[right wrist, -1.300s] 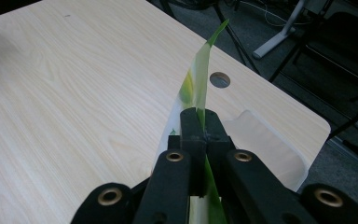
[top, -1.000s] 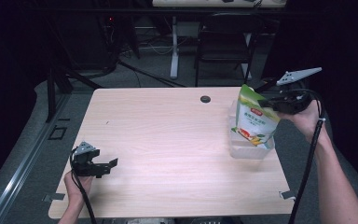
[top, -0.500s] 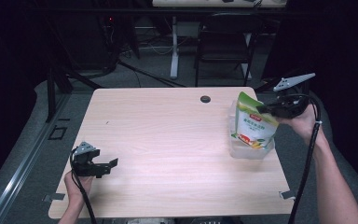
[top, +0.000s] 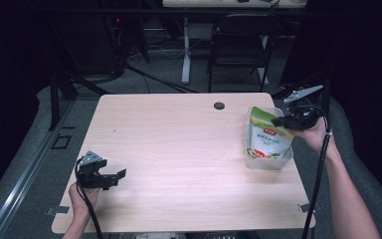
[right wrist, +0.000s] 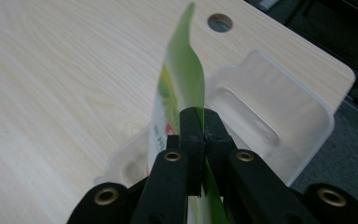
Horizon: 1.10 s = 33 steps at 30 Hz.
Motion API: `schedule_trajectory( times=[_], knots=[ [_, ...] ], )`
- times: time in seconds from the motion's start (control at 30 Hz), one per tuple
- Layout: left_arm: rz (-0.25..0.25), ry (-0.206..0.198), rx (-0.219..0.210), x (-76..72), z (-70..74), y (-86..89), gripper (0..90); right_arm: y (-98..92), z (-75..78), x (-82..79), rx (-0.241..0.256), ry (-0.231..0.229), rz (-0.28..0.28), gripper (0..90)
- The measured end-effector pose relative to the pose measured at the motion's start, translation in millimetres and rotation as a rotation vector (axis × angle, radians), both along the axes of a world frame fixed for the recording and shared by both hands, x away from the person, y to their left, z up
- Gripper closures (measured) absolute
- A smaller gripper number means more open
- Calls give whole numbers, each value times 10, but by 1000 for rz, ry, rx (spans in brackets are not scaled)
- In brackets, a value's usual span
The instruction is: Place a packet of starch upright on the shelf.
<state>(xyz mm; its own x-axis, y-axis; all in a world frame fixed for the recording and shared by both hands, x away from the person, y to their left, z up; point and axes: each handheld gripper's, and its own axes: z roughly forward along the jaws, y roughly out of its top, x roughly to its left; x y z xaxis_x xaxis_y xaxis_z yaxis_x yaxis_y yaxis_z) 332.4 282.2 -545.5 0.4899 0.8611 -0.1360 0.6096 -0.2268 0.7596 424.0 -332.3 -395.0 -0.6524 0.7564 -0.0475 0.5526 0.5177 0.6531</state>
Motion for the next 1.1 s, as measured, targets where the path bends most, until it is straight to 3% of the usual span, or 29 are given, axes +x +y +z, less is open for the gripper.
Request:
schedule_trajectory(
  times=[0.1, 0.27, 0.37, 0.43, 0.53, 0.6, 0.63, 0.8, 1.1],
  knots=[
    [-2, 1, 2, 1, 2, 1, 88, -31, -38, 15, -30, -1, -80, 847],
    [-2, 6, 1, 9, -7, -2, 88, -41, -54, 39, -32, 4, -109, 712],
    [-1, 2, 2, 4, -3, -5, 88, -28, -26, 42, -42, -2, -138, 505],
    [-3, 1, 4, 3, -1, -4, 88, -26, -15, 39, -39, -6, -146, 481],
    [-2, -3, 3, 2, 2, -5, 88, -15, 13, 29, -46, -5, -166, 297],
    [-3, 1, 3, 8, -4, -4, 88, -15, 25, 25, -53, -8, -171, 274],
    [-4, 2, 2, 11, -6, -2, 88, -19, 55, 10, -45, -13, -172, 216],
    [-3, -4, 0, 3, 3, -5, 88, 4, 157, -64, -39, -26, -172, 142],
    [-8, -5, 3, 4, 4, -17, 88, 63, 360, -227, -14, -32, -147, 87]
  ],
)
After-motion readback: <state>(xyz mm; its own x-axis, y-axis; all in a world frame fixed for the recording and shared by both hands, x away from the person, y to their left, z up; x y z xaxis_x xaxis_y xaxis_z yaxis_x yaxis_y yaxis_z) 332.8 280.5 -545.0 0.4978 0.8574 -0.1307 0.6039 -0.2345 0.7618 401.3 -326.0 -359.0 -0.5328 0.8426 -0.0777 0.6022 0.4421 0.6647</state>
